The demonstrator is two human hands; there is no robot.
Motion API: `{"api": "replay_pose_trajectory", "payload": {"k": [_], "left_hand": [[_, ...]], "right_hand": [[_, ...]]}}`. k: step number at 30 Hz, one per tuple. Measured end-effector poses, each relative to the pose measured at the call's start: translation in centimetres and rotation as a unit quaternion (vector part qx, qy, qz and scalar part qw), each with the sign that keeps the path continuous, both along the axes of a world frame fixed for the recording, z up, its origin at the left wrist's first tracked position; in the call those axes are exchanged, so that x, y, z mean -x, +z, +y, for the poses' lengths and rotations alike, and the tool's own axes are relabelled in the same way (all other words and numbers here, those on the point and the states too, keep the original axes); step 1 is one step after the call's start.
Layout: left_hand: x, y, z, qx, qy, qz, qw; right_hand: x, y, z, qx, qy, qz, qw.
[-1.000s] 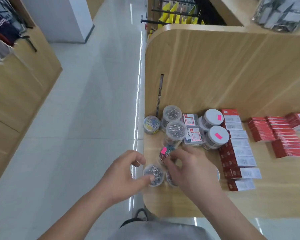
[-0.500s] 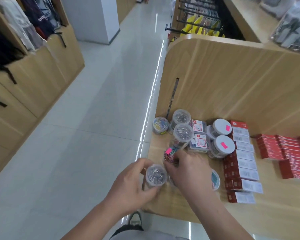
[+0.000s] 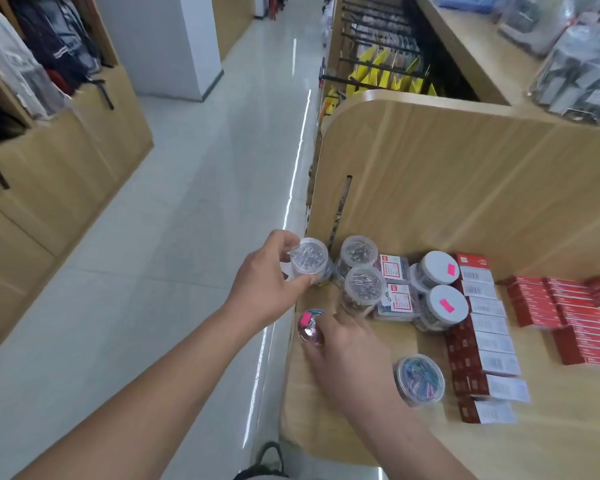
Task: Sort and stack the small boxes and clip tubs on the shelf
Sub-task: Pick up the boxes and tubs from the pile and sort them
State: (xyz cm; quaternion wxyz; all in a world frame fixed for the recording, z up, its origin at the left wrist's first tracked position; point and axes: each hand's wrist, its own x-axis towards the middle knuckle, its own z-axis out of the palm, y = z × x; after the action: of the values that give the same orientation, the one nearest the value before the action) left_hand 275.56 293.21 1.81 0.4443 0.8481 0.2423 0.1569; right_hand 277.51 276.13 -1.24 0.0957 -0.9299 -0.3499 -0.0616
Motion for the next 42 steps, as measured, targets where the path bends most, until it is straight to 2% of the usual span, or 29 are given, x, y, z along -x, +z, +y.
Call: {"api": "replay_pose_trajectory", "payload": {"k": [3,9,14,25,42], "left_hand": [[-1.3,-1.2,0.4,0.0,-0.021,0.005,1.0],[-0.5,-2.8,1.3,0.057,-0.025,-0.049,0.997],[0.1,-4.0,1.9,0.036,-0.014,-0.019,0.999],[-1.1,-4.4,1.8,0.042,-0.034,-0.012,0.998],[-1.9,-5.5,1.6,0.118,-0.064,-0.04,0.99]], "right_hand": [[-0.4,-0.5,0.3,0.009,-0.012,0.014,1.0],[-1.0,-0.3,0.2,-0.003,-0.036,0.058,0.998],[-0.9,-0.4,0.2,-0.022,-0.039,0.067,0.997],[-1.3,-0.3,0.3,-0.074,-0.043,0.091,0.992],[-1.6,0.8,1.3,-0.033,-0.068,0.11,0.991]]}}
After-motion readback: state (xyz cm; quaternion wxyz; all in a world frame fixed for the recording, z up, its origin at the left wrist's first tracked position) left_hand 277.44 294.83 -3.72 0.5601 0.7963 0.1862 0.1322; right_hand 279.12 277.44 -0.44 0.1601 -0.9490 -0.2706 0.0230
